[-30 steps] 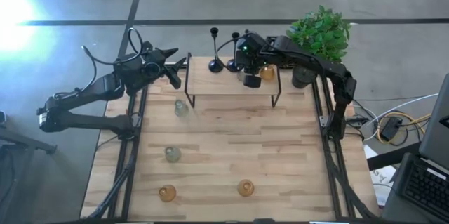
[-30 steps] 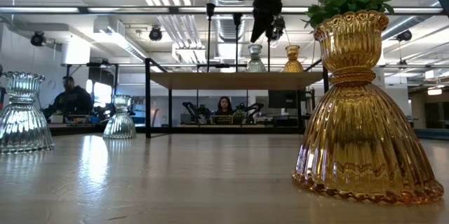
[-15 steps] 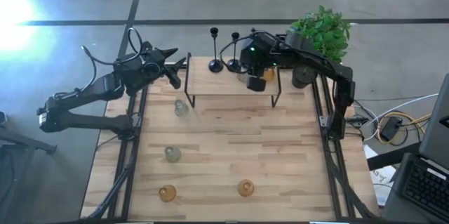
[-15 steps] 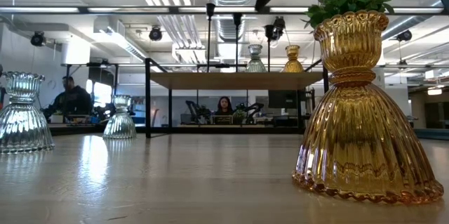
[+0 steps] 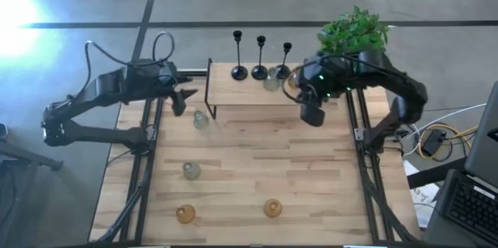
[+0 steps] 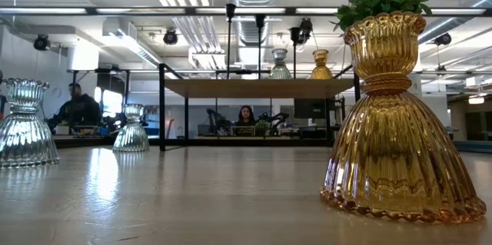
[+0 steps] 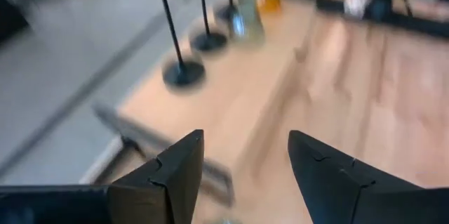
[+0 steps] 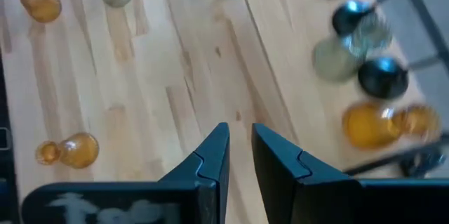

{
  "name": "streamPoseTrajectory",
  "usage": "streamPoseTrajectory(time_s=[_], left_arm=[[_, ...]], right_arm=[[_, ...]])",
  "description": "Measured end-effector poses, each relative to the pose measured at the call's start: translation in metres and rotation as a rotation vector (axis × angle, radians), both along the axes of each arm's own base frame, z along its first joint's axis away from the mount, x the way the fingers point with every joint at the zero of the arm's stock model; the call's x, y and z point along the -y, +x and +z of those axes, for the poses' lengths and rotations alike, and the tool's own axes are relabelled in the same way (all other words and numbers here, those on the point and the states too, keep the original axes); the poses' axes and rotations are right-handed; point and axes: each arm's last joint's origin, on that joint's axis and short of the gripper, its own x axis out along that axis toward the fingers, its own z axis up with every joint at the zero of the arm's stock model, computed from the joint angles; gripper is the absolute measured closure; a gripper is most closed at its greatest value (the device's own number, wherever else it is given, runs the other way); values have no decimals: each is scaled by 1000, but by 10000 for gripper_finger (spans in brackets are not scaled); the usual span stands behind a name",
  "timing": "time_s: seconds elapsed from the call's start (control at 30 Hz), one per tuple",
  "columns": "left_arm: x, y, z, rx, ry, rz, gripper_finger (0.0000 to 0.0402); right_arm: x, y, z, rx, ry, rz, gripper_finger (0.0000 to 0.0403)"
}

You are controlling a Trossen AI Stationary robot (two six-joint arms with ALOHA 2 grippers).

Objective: Pick & Place candle stick holders
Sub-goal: Put the left yellow candle holder on the shelf

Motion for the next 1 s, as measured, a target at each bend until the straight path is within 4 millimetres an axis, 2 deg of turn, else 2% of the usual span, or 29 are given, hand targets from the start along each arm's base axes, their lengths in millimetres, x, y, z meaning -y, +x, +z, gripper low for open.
streamPoseTrajectory(time_s=[0.17,0.37,0.53,0.67,0.83,1.0], left_arm=[[10,-3,-4,-92,-210,-107,189],[33,25,-21,-191,-395,-362,189],[62,53,-39,-353,-335,-546,189],[79,77,-52,-416,-252,-620,189],[90,107,-67,-416,-303,-681,189],[95,122,-75,-430,-278,-729,189]], right_arm=[[-12,-16,-14,-23,15,-105,350],[-15,-16,-39,-44,-1,-161,349],[-14,-15,-61,-111,-2,-183,349],[-13,-13,-71,-137,-46,-207,349],[-12,-4,-74,-75,-62,-220,349],[-12,-2,-73,-41,-59,-220,349]])
